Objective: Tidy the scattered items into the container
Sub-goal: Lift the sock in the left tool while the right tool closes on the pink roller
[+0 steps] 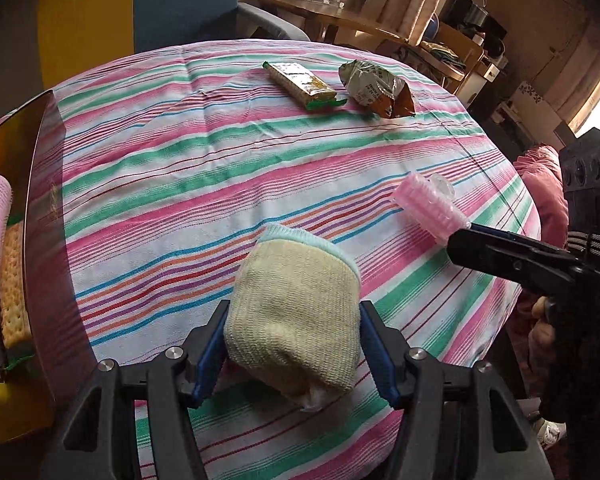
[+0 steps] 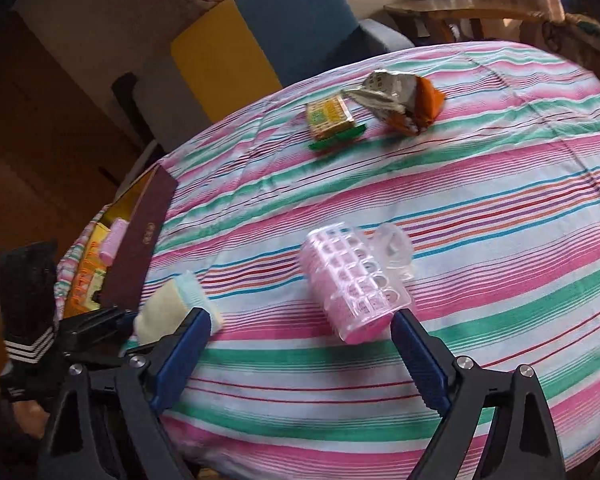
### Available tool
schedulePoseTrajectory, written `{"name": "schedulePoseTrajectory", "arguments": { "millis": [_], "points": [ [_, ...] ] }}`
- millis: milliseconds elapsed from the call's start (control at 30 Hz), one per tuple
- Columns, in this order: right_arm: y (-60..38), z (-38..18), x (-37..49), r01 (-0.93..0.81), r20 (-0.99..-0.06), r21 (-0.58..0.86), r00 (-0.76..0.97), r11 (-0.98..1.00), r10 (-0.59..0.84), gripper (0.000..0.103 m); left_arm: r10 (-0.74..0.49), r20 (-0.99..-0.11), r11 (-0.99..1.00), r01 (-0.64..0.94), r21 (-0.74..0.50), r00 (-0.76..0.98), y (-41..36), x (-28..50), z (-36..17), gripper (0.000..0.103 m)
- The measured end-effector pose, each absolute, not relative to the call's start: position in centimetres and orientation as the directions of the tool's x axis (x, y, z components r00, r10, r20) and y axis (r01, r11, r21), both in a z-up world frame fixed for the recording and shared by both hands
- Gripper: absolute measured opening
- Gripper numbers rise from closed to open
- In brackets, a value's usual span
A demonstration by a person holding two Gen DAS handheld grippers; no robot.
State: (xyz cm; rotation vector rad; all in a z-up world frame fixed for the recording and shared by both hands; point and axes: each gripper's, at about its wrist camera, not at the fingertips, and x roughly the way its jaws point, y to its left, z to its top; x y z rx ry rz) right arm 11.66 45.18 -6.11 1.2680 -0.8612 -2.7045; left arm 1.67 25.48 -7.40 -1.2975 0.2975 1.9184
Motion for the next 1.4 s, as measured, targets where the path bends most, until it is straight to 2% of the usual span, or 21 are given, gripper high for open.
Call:
{"name": "schedulePoseTrajectory", "arguments": {
  "millis": [67,133,333,367,433,633,733,767,1200,1400],
  "points": [
    [44.5,-5.8,11.9,-0.176,-0.688,0.516,-0.668,-0.838,-0.283,0.093,0.479,-0.862,-0.665,-0.710,-0.231,-0.168,25.3,1.7,-7.4,0.063],
    [44.2,-5.6,12.4,-0.199,-0.708,0.483,-0.661,-0.853,-0.247,0.093,0.484,-0.859,-0.667,-0.706,-0.239,-0.166,25.3,1.6,-7.4,0.063],
    [45.1,-4.9,13.5,-0.369,-0.772,0.283,-0.635,-0.886,0.018,0.092,0.485,-0.854,-0.665,-0.714,-0.220,-0.188,25.4,2.0,-7.6,0.063],
    [45.1,-4.9,13.3,-0.382,-0.774,0.266,-0.632,-0.885,0.041,0.090,0.484,-0.854,-0.664,-0.716,-0.216,-0.190,25.5,2.0,-7.6,0.063],
    [44.9,-4.9,12.8,-0.395,-0.779,0.245,-0.624,-0.885,0.063,0.086,0.485,-0.853,-0.661,-0.719,-0.213,-0.193,25.4,2.1,-7.6,0.063],
    [44.0,-5.1,10.7,-0.366,-0.788,0.196,-0.610,-0.910,0.076,0.082,0.495,-0.850,-0.657,-0.719,-0.228,-0.183,25.2,1.9,-7.5,0.063],
    [43.6,-5.6,9.6,-0.349,-0.805,0.150,-0.586,-0.925,0.090,0.067,0.492,-0.851,-0.658,-0.719,-0.225,-0.184,25.2,1.9,-7.5,0.064],
    [43.6,-5.9,9.3,-0.344,-0.813,0.130,-0.573,-0.930,0.099,0.057,0.490,-0.851,-0.659,-0.719,-0.221,-0.188,25.3,1.9,-7.4,0.064],
    [43.1,-6.3,9.4,-0.343,-0.807,0.096,-0.576,-0.934,0.129,0.056,0.482,-0.851,-0.651,-0.736,-0.188,-0.209,25.9,1.8,-7.4,0.063],
    [42.6,-6.0,10.1,-0.358,-0.801,0.134,-0.589,-0.924,0.112,0.055,0.492,-0.845,-0.651,-0.733,-0.198,-0.209,25.2,2.4,-7.1,0.062]
  ]
}}
